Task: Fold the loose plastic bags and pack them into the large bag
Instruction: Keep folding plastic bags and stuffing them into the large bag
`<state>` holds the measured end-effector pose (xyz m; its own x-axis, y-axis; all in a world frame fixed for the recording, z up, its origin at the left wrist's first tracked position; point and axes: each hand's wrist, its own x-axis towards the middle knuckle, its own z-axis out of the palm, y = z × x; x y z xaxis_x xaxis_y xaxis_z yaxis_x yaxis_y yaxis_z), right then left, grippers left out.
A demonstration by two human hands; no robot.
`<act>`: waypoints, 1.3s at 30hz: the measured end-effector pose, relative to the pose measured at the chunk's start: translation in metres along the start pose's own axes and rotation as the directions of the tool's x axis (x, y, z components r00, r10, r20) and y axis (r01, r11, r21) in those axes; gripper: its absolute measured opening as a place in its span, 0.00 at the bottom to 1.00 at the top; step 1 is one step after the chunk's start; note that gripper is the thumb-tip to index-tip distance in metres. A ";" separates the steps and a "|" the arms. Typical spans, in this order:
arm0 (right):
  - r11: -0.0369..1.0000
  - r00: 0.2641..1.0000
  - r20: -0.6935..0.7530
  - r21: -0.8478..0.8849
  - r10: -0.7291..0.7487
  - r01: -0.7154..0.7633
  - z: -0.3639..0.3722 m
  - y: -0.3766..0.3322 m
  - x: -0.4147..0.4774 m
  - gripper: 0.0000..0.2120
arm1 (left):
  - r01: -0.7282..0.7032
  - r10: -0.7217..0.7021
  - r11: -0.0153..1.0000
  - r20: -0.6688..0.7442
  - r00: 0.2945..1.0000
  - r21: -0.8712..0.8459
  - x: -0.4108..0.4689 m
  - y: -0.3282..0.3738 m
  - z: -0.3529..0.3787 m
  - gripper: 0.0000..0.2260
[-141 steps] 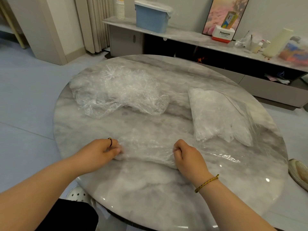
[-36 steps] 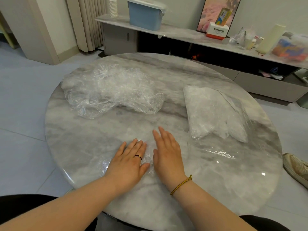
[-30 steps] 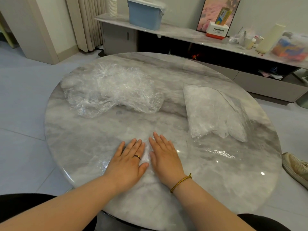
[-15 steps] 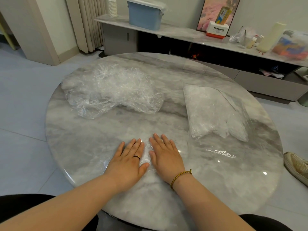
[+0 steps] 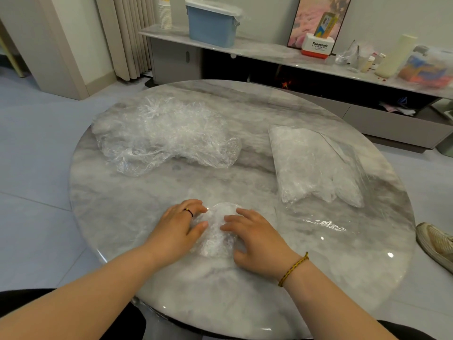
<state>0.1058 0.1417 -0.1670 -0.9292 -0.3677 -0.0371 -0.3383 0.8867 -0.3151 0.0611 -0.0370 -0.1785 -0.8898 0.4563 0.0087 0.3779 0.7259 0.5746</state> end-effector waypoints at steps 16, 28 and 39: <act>0.888 0.961 -0.212 0.455 0.177 -0.063 -0.016 -0.020 0.004 0.34 | -0.022 -0.003 0.975 -0.111 0.994 -0.223 -0.003 0.008 -0.014 0.09; 0.667 0.885 -0.162 0.718 0.437 -0.198 -0.054 -0.002 -0.023 0.21 | -0.020 -0.037 0.819 -0.088 0.995 -0.573 0.014 0.051 -0.015 0.04; 0.230 0.495 0.024 0.864 0.869 -0.447 -0.083 0.092 -0.065 0.15 | -0.171 0.213 0.952 0.152 0.965 -0.252 0.021 0.095 0.031 0.20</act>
<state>0.1223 0.2703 -0.1153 -0.7499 0.5816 -0.3152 0.4660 0.1262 -0.8757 0.0865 0.0572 -0.1495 -0.7392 0.6734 0.0069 0.4475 0.4835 0.7523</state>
